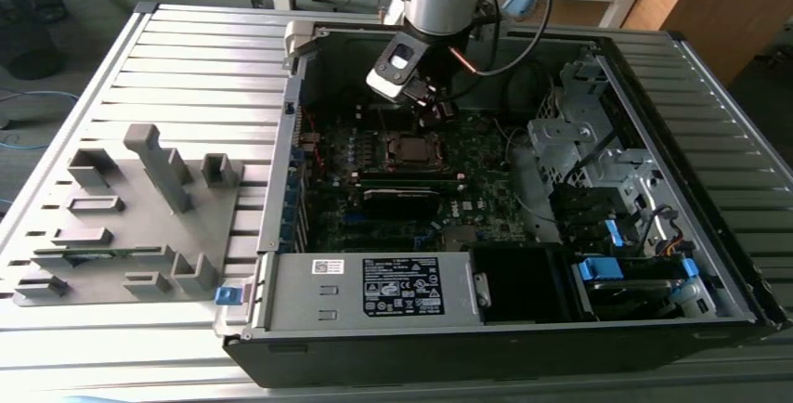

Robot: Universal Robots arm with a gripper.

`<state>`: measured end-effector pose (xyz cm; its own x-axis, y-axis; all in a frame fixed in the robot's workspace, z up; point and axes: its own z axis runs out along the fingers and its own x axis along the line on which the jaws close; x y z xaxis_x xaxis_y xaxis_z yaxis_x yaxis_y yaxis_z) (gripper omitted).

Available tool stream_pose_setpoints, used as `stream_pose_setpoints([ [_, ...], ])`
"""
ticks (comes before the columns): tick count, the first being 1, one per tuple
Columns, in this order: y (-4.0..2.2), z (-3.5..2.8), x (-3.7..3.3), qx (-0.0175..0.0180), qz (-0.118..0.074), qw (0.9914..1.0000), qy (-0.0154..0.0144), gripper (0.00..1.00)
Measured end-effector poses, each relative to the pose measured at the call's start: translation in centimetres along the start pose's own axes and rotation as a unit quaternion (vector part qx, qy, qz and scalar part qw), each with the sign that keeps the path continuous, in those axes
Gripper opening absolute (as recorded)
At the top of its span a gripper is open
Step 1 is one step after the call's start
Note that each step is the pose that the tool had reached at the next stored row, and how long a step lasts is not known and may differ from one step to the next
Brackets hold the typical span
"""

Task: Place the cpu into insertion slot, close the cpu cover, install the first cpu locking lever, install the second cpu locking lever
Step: 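Close the cpu cover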

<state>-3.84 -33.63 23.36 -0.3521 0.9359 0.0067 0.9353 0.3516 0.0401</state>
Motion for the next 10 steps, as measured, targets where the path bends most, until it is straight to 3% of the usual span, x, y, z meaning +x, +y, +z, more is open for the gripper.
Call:
stream_pose_setpoints([
  [5, 0.0, 0.01, 0.0, 0.0003, -0.04, 0.99922, 0.0016, 0.11],
  [10, 0.0, 0.01, 0.0, 0.0005, -0.08, 0.99678, 0.0032, 0.11],
])
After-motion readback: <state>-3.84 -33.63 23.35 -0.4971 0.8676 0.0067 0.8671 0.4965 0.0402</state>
